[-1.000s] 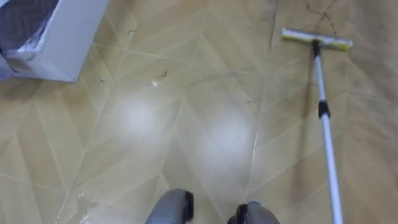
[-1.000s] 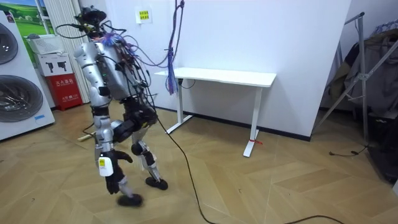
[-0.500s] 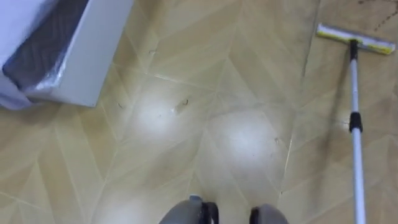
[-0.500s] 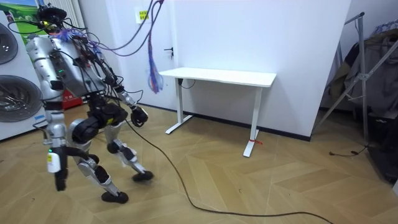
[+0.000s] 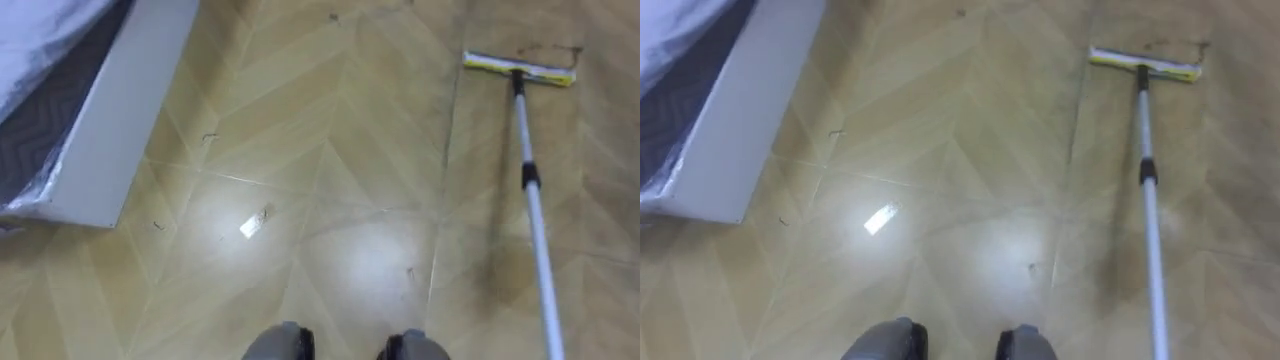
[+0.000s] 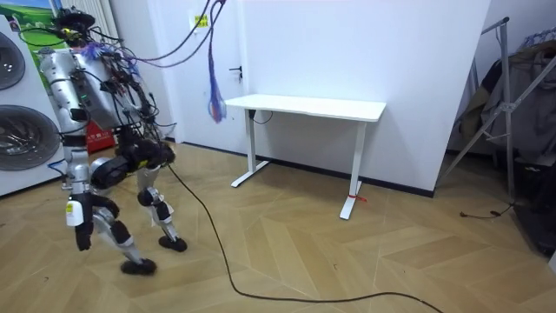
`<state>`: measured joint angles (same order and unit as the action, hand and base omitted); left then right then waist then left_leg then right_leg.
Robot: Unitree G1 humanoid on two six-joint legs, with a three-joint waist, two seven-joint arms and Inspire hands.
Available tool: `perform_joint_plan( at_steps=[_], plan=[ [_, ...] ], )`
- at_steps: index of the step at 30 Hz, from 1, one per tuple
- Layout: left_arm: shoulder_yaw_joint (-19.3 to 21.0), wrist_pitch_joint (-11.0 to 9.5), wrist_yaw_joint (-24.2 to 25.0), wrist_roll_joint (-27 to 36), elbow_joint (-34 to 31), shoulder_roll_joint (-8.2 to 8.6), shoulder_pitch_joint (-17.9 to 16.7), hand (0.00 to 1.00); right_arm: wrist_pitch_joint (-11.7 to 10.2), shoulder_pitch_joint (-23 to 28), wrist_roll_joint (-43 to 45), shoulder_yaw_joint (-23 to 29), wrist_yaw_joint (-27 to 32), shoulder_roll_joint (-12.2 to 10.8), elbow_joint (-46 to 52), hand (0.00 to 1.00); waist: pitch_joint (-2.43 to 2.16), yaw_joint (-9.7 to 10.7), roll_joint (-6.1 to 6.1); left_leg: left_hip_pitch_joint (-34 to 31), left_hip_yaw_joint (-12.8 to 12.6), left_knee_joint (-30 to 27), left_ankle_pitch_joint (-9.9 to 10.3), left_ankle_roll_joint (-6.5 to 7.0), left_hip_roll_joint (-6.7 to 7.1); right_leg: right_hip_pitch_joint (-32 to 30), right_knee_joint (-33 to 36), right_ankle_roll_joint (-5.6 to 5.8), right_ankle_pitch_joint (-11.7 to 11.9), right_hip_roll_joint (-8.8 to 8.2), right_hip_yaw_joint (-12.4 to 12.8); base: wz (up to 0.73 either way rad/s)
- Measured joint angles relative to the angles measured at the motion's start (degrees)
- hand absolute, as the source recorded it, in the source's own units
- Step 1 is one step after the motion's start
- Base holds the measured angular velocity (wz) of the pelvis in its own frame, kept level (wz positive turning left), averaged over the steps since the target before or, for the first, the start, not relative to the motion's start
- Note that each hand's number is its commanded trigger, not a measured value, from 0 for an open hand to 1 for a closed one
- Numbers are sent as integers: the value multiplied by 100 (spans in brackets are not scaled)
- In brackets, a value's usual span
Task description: Mop floor
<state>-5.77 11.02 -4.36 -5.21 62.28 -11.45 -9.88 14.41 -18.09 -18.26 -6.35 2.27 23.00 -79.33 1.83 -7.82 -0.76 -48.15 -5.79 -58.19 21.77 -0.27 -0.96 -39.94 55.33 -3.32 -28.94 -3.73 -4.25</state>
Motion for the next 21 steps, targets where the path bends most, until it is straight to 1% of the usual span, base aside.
perform_joint_plan(
  at_steps=[1,2,3,4,5,6,7,8,9,10,11,12,13,14,15,16,17,18,19,20,21],
  plan=[
    [18,15,23,-1,-3,-36,-55,0,-15,-100,-45,23,-57,15,138,100,-3,-49,-16,-73,-14,747,-121,40,44,212,-161,45,-35,15,-3,0],
    [45,17,82,1,26,-54,-115,0,-54,-101,-136,38,-147,-23,174,100,-26,-55,-28,-75,17,1181,-528,211,109,481,-331,117,-103,4,36,4],
    [77,20,167,6,60,-51,-174,0,-56,-16,-235,75,-267,-77,167,100,-66,-46,-27,47,-14,1372,-726,344,146,740,-531,198,-164,-27,49,8],
    [77,20,213,-1,65,-52,-200,0,-57,72,-305,74,-326,-85,167,100,-74,-37,-39,131,-46,1391,-738,407,171,837,-602,237,-193,-48,70,20],
    [74,27,299,-29,79,-53,-137,0,-59,346,-449,52,-418,-81,146,100,-85,-32,-78,246,-208,1375,-724,601,181,925,-579,336,-258,-129,121,26],
    [72,28,329,-61,87,-40,-77,0,-62,481,-485,27,-441,-78,98,100,-83,-31,-95,298,-288,1350,-641,677,206,916,-434,365,-242,-198,136,35],
    [79,-6,375,-134,138,24,42,0,-63,740,-476,10,-451,-69,-100,100,-83,-25,-82,426,-347,1303,-515,781,314,874,-82,517,-106,-308,226,26],
    [109,-47,384,-226,133,95,139,0,-62,1031,-394,1,-454,-80,-297,100,-117,-9,-21,540,-364,1282,-355,847,401,792,277,613,126,-378,290,25],
    [107,-123,381,-239,117,140,195,0,-54,1342,-326,-55,-415,-117,-373,100,-158,63,52,607,-335,1285,-237,891,483,666,607,634,422,-427,258,13],
    [121,-161,380,-239,114,158,222,0,-55,1495,-324,-63,-403,-145,-374,100,-171,88,102,635,-304,1287,-179,909,502,582,762,634,574,-421,268,0],
    [119,-188,371,-237,113,171,283,0,-55,1740,-312,-83,-349,-246,-376,100,-150,134,182,681,-129,1300,-107,899,581,340,990,620,659,-401,286,-27],
    [108,-194,339,-234,117,192,307,0,-55,1901,-283,-129,-287,-367,-375,100,-119,164,273,733,61,1333,-66,879,616,30,1080,570,611,-364,273,-36],
    [107,-192,331,-230,119,208,307,0,-55,1975,-281,-131,-246,-429,-375,100,-112,200,318,774,172,1378,-61,869,647,-125,1031,564,581,-347,239,-46],
    [99,-188,314,-223,122,251,290,0,-55,2109,-305,-131,-188,-534,-374,100,-102,272,415,895,376,1485,-42,828,683,-344,736,562,569,-303,204,-45],
    [82,-176,232,-216,124,317,271,0,-55,2215,-324,-133,-160,-618,-376,100,-95,338,473,1018,575,1590,-27,794,737,-473,119,550,577,-302,192,-46],
    [66,-168,206,-216,123,334,264,0,-55,2252,-327,-129,-152,-662,-377,100,-102,359,480,1068,703,1632,-18,759,794,-508,-245,540,595,-305,198,-40],
    [51,-137,164,-208,123,341,249,0,-49,2286,-326,-127,-138,-755,-383,100,-88,432,446,1144,852,1644,29,689,874,-516,-911,511,725,-290,203,-23],
    [50,-102,134,-201,123,350,249,0,-43,2301,-326,-127,-129,-793,-381,100,-78,473,440,1175,873,1608,87,653,891,-521,-1026,522,911,-282,215,-3],
    [51,-66,91,-201,111,390,250,0,35,2356,-325,-118,-107,-859,-339,100,-81,519,441,1164,883,1441,184,564,871,-455,-964,426,1088,-291,152,13],
    [49,-57,97,-178,112,431,250,0,155,2316,-325,-90,-80,-892,-328,100,-81,516,450,1146,823,1260,212,512,808,-359,-914,351,1000,-317,-28,16],
    [50,-43,111,-161,118,436,250,0,207,2263,-319,-46,-62,-906,-333,100,-81,515,451,1152,757,1191,225,487,750,-309,-871,310,953,-327,-146,12]
  ],
)
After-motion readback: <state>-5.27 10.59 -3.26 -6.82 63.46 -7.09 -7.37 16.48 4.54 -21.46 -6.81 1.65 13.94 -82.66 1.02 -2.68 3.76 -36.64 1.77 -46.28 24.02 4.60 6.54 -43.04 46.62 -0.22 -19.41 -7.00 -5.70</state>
